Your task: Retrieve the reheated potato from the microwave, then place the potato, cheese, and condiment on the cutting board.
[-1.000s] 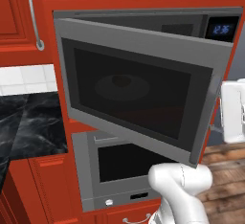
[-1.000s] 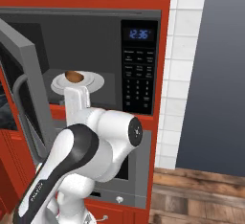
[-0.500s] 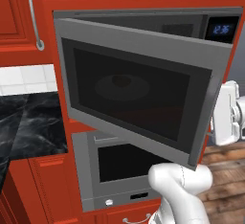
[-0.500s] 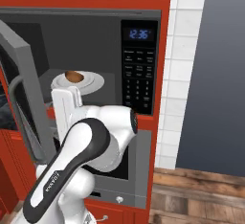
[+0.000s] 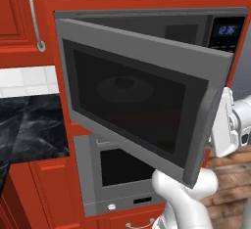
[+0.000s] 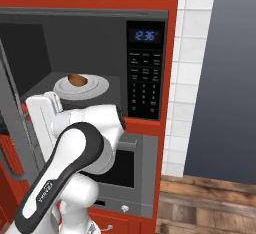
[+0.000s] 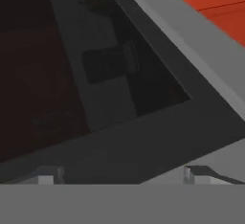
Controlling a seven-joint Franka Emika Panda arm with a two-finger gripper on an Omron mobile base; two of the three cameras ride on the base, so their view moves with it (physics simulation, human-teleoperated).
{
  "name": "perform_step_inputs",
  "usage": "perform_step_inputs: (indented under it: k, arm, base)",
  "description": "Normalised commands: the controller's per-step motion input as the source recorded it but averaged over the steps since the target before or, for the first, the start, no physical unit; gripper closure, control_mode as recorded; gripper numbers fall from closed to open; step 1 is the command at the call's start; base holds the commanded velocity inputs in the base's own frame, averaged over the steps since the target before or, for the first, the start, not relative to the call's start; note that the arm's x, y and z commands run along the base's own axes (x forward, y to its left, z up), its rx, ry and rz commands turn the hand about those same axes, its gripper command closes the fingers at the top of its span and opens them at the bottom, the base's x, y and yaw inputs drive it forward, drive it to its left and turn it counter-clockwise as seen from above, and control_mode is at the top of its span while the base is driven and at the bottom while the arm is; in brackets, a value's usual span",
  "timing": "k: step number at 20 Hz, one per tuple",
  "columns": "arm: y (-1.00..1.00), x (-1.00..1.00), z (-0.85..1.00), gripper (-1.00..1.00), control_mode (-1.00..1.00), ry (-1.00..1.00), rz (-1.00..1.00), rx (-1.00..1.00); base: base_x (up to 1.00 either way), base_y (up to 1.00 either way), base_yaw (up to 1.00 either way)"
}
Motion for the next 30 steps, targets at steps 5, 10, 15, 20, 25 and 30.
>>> perform_step_inputs:
  k: [5,10,15,20,25,30]
  arm:
    - [0.71,-0.31,-0.04,-1.0,-1.0,-0.04,0.03,0.0]
    - [0.74,-0.18,-0.07,-1.0,-1.0,-0.01,0.0,0.05]
    - [0.71,-0.06,-0.09,-1.0,-1.0,-0.01,0.0,0.08]
    - [0.76,-0.09,-0.16,-1.0,-1.0,-0.03,0.0,0.06]
    - [0.78,-0.05,-0.23,-1.0,-1.0,-0.05,0.0,0.07]
    - [0.62,0.05,-0.16,-1.0,-1.0,-0.07,-0.04,0.1]
  base:
    - [0.0,0.0,0.0]
    - [0.0,0.0,0.0]
    - [0.0,0.0,0.0]
    - [0.0,0.0,0.0]
    - [0.0,0.0,0.0]
    - [0.0,0.0,0.0]
